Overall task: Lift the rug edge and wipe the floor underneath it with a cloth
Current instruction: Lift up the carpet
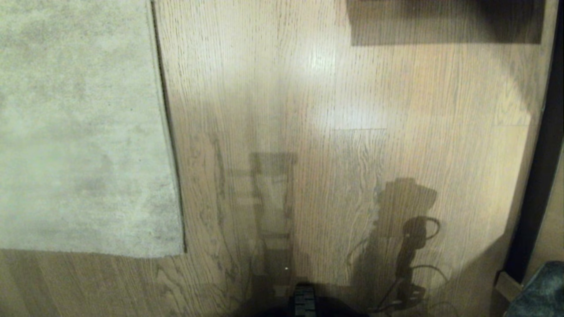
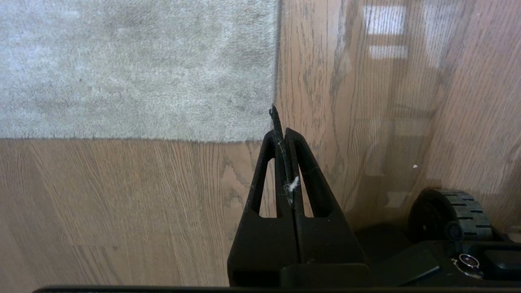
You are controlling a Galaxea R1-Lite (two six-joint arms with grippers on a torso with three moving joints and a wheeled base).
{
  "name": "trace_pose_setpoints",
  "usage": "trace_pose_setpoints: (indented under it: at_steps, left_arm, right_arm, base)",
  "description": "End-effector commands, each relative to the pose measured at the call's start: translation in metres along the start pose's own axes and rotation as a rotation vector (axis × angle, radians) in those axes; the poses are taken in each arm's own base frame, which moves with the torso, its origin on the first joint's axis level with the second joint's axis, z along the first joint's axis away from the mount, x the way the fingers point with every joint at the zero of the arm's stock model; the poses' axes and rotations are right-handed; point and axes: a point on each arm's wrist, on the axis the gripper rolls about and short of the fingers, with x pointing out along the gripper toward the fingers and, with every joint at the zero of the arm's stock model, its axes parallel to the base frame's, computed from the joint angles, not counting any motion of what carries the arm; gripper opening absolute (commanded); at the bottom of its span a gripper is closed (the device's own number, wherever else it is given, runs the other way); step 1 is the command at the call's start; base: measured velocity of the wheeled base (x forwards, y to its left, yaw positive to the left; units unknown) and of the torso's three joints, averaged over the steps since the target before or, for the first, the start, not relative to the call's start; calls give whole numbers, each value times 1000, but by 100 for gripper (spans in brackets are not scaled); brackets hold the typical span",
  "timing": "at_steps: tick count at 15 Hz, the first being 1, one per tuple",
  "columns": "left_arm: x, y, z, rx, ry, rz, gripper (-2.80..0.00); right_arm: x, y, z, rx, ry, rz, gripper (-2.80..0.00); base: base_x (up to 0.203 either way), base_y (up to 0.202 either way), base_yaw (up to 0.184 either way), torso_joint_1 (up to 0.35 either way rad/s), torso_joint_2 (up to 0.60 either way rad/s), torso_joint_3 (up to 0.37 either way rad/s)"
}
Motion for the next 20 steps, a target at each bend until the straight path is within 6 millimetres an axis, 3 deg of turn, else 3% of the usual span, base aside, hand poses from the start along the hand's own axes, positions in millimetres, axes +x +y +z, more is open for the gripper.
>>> trace_pose_setpoints:
  at_steps: [1, 20]
  left_arm:
    - [0, 0, 0, -1, 0, 0, -280]
    - [0, 0, 0, -1, 0, 0, -280]
  right_arm:
    - [0, 0, 0, -1, -5, 0, -280]
    - [0, 0, 0, -1, -5, 0, -280]
  base:
    - [0, 0, 0, 0, 0, 0]
    - [0, 0, 0, 0, 0, 0]
